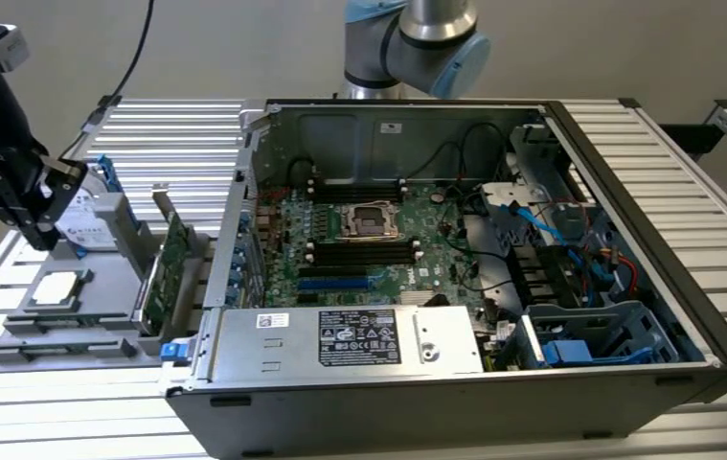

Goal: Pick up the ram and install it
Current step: 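Reach for the ram, then pick up the ram and move it above insertion slot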

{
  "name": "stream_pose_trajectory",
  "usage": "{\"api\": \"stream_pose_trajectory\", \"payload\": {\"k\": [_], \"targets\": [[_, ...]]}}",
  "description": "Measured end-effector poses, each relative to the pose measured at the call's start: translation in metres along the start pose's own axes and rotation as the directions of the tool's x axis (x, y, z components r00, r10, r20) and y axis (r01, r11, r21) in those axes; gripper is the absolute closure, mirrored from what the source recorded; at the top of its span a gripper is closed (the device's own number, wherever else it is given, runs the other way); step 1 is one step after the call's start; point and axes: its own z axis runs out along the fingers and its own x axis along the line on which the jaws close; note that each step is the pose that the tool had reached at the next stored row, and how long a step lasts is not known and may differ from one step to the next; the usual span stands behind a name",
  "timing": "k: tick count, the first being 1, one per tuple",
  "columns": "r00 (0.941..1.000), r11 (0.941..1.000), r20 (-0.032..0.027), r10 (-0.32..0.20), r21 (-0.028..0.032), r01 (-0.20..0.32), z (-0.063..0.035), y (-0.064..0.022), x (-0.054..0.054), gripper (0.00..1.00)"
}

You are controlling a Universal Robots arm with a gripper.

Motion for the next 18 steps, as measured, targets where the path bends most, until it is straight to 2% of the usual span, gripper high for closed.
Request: {"api": "stream_pose_trajectory", "payload": {"k": [10,12,15,18], "targets": [[1.0000,1.0000,0.0000,0.000,0.0000,0.000,0.0000,0.0000,0.0000,0.89],[1.0000,1.0000,0.0000,-0.004,-0.0026,0.004,0.0008,-0.0002,0.0013,0.89],[0.9984,0.9984,-0.0015,-0.056,0.0003,0.056,0.0018,-0.0003,0.0014,0.89],[0.9940,0.9940,-0.0030,-0.109,0.0033,0.109,0.0032,-0.0003,0.0014,0.89]]}}
